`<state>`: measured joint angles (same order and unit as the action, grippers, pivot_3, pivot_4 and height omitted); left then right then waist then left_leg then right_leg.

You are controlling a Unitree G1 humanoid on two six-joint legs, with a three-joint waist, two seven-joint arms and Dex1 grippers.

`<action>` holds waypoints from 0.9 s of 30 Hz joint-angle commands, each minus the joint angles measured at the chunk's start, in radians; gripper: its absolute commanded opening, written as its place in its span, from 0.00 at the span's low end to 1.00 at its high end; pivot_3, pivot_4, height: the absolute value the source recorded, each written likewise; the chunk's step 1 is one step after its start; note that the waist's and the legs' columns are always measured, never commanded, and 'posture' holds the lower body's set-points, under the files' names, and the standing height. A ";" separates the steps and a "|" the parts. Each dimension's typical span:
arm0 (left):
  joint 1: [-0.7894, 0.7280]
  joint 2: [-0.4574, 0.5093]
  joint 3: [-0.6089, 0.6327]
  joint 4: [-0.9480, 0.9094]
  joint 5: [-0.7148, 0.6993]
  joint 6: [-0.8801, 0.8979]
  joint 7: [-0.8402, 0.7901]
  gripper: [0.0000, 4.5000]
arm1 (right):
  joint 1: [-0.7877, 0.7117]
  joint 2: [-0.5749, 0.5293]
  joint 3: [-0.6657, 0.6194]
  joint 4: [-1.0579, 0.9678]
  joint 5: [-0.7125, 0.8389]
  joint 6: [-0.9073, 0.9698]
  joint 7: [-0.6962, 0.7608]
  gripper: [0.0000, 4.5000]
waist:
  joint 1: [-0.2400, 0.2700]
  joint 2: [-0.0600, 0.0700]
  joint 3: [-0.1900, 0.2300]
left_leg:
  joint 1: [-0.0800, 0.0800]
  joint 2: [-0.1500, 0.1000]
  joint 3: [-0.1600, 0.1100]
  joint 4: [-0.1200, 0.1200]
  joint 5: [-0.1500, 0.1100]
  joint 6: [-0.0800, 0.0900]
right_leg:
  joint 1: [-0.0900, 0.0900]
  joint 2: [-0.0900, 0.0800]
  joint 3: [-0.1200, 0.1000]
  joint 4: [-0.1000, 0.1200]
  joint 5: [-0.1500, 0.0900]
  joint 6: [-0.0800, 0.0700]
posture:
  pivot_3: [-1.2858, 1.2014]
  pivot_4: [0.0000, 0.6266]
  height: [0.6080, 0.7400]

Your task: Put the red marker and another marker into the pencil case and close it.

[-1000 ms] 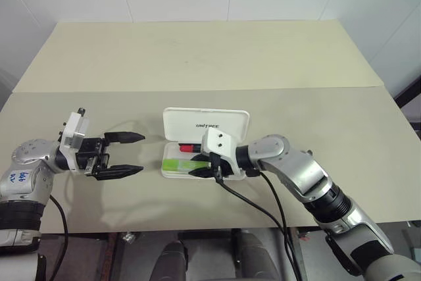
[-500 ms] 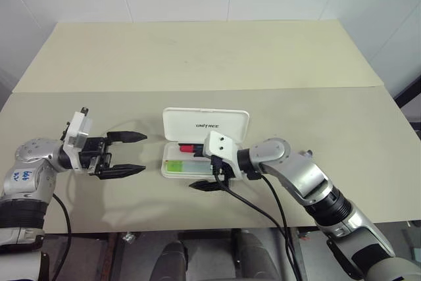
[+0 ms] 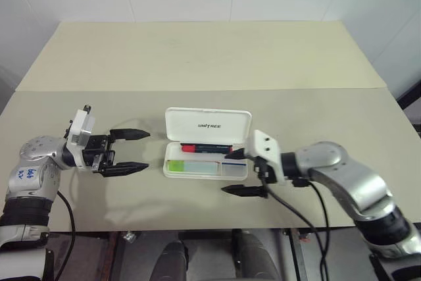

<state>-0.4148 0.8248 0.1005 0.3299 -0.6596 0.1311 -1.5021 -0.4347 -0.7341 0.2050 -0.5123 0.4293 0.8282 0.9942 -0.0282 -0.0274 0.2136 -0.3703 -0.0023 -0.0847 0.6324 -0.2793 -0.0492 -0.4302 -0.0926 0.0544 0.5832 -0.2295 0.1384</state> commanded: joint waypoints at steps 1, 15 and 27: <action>-0.005 -0.005 0.021 -0.010 -0.002 -0.007 -0.086 1.00 | 0.065 -0.106 -0.159 -0.052 0.054 0.028 0.018 0.99 | 0.000 0.000 0.000 | 0.000 0.000 0.000 0.000 0.000 0.000 | 0.000 0.000 0.000 0.000 0.000 0.000 | 0.52 0.24 1.00; -0.064 -0.055 -0.011 0.041 0.017 -0.022 -0.111 1.00 | 0.349 -0.406 -0.343 0.265 -0.104 -0.344 0.192 0.99 | -0.001 0.000 0.000 | 0.001 0.000 0.005 0.003 0.000 0.000 | 0.001 0.000 0.004 -0.002 -0.001 -0.002 | 0.52 0.24 1.00; -0.025 -0.059 0.008 0.002 0.012 -0.021 -0.086 1.00 | 0.010 -0.321 -0.177 0.677 -0.238 -0.642 0.291 0.99 | -0.007 0.000 0.000 | 0.002 0.000 0.008 0.004 0.000 0.000 | 0.001 0.000 0.007 -0.002 0.000 0.001 | 0.52 0.24 1.00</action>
<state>-0.4483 0.7570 0.0808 0.3633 -0.6379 0.1187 -1.5022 -0.3955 -1.0593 0.0245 0.1282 0.2054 0.2200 1.2690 -0.0357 -0.0274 0.2138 -0.3685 -0.0024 -0.0765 0.6364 -0.2790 -0.0495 -0.4286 -0.0926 0.0611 0.5815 -0.2290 0.1392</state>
